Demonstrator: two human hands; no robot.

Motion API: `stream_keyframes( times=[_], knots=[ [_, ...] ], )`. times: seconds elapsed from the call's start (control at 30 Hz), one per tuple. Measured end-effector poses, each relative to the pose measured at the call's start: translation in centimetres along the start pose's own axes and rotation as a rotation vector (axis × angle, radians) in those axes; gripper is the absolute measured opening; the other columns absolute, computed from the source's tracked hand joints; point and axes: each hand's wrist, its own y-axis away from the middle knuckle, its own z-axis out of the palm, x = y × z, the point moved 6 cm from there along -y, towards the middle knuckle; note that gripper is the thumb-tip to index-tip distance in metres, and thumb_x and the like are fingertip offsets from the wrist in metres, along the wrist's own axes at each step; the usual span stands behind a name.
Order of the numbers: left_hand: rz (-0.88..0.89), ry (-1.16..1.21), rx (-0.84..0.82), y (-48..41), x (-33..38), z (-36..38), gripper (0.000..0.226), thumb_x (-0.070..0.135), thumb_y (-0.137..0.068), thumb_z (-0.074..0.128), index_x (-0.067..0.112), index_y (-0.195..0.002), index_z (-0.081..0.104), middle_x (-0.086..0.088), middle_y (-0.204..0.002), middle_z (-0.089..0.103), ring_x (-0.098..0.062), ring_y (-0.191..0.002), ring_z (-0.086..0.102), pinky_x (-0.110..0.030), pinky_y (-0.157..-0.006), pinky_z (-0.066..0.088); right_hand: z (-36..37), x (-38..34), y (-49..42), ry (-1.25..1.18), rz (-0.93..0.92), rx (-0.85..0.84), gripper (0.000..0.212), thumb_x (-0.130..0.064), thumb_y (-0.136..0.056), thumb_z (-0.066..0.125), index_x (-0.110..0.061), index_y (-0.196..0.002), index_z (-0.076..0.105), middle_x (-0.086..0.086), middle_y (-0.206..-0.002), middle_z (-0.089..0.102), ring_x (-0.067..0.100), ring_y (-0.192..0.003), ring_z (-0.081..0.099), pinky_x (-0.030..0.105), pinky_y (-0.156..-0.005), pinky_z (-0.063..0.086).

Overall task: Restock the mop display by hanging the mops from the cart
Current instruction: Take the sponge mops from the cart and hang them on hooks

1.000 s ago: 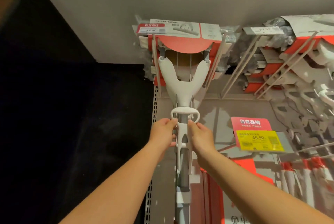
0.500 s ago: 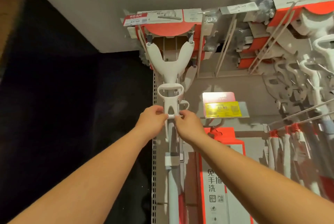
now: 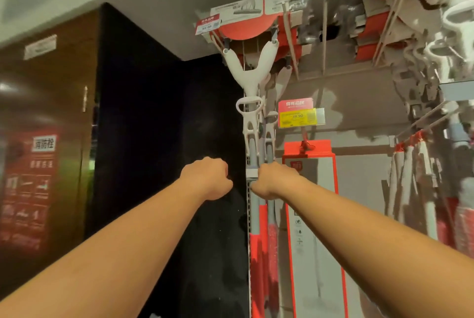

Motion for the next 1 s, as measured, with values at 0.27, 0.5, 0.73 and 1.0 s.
stream_keyframes(
  times=[0.27,0.5,0.73,1.0],
  knots=[
    [-0.148,-0.105,-0.123,7.0,-4.0,-1.0,0.027,0.036,-0.094,0.049,0.019,-0.113,0.059,0.001,-0.100,0.062,-0.018,-0.089,0.060,-0.030,-0.075,0.046,-0.1,-4.7,5.3,0.015,-0.120,-0.068,0.029,-0.024,-0.088,0.048,-0.011,-0.112,0.058,0.010,-0.115,0.060,0.030,-0.100,0.058,0.032,-0.075,0.042],
    [-0.259,-0.173,-0.222,16.2,-9.4,0.3,0.031,0.040,-0.095,0.047,0.020,-0.116,0.058,0.002,-0.097,0.059,-0.018,-0.087,0.057,-0.030,-0.071,0.042,4.0,-12.5,12.1,-0.049,-0.264,-0.164,0.022,-0.024,-0.090,0.047,-0.013,-0.105,0.058,0.003,-0.093,0.056,0.023,-0.082,0.055,0.033,-0.072,0.041],
    [-0.404,-0.199,-0.303,28.0,-16.5,1.5,0.030,0.042,-0.095,0.048,0.020,-0.113,0.059,-0.001,-0.102,0.063,-0.022,-0.094,0.061,-0.035,-0.081,0.051,8.9,-21.3,20.9,-0.100,-0.433,-0.335,0.017,-0.027,-0.091,0.050,-0.014,-0.099,0.057,0.002,-0.088,0.057,0.023,-0.083,0.058,0.032,-0.072,0.043],
    [-0.566,-0.180,-0.427,38.8,-21.4,4.1,0.026,0.032,-0.093,0.049,0.021,-0.114,0.062,-0.003,-0.109,0.063,-0.023,-0.091,0.056,-0.034,-0.071,0.040,13.4,-27.6,29.0,-0.039,-0.556,-0.476,0.014,-0.026,-0.092,0.047,-0.015,-0.096,0.055,0.003,-0.090,0.056,0.023,-0.084,0.056,0.035,-0.078,0.043]
  ],
)
